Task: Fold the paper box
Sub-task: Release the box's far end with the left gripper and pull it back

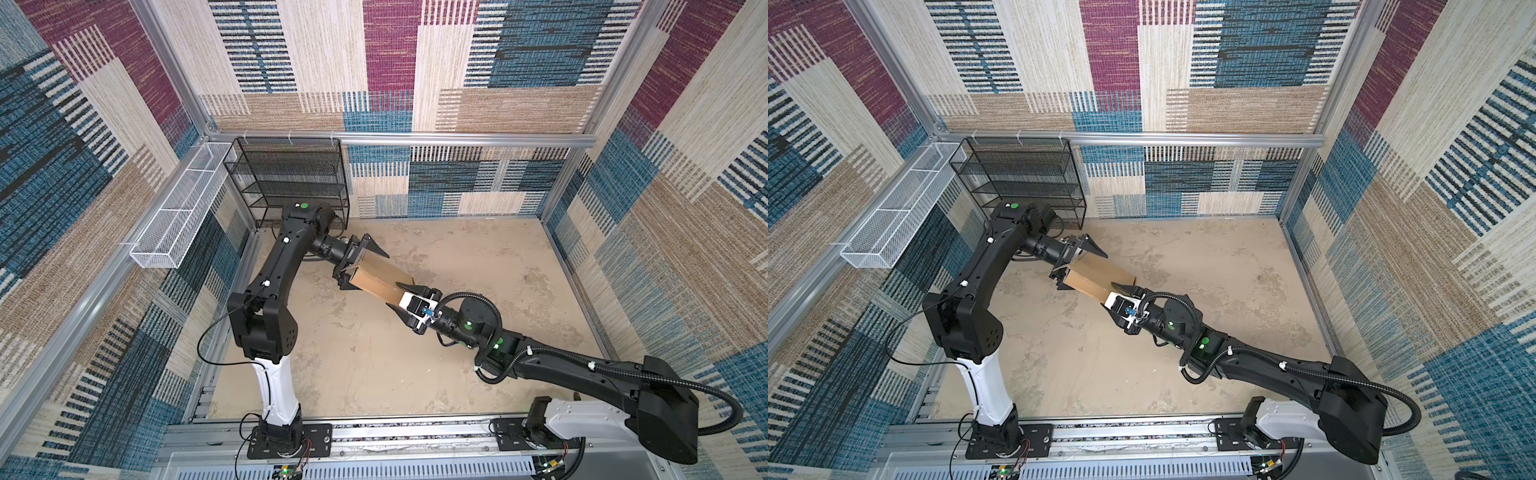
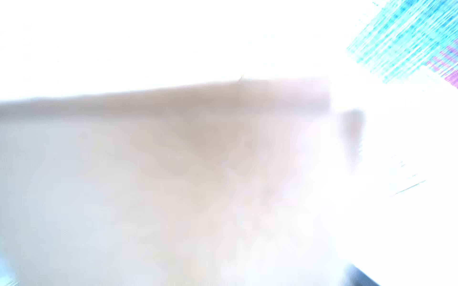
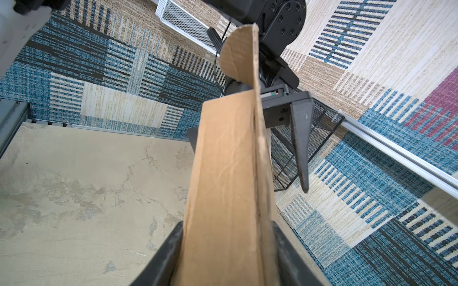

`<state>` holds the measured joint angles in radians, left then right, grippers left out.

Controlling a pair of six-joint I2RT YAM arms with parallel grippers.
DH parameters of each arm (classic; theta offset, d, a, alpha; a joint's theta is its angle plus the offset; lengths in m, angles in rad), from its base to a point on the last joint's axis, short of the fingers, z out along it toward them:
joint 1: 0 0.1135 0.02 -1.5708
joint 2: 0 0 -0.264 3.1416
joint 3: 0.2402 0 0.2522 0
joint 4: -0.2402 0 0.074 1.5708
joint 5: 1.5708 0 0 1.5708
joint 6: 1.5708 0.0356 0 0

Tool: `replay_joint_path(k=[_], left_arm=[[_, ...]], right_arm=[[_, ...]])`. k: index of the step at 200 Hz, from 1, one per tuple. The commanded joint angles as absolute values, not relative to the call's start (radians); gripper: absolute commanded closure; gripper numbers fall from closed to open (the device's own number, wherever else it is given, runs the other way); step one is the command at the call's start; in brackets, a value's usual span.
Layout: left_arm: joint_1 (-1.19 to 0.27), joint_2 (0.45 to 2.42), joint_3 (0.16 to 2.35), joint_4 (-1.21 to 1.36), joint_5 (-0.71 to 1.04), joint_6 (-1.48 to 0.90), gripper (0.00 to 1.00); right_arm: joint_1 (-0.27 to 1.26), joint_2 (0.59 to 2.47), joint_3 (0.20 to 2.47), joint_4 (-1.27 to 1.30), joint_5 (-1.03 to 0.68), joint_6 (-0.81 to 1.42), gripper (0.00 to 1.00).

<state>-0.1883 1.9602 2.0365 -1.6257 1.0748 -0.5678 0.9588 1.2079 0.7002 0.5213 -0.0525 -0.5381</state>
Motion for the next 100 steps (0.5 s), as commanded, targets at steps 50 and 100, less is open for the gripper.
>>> replay_joint_path(k=[50, 100], left_arm=[[0.076, 2.045, 2.202, -1.781, 0.771, -0.492, 0.01], [0.269, 2.164, 2.569, -1.773, 0.425, -0.524, 0.01]], right_arm=[[0.973, 1.168, 0.687, 0.467, -0.048, -0.485, 0.70], [0.972, 1.165, 0.700, 0.362, -0.091, -0.412, 0.70]])
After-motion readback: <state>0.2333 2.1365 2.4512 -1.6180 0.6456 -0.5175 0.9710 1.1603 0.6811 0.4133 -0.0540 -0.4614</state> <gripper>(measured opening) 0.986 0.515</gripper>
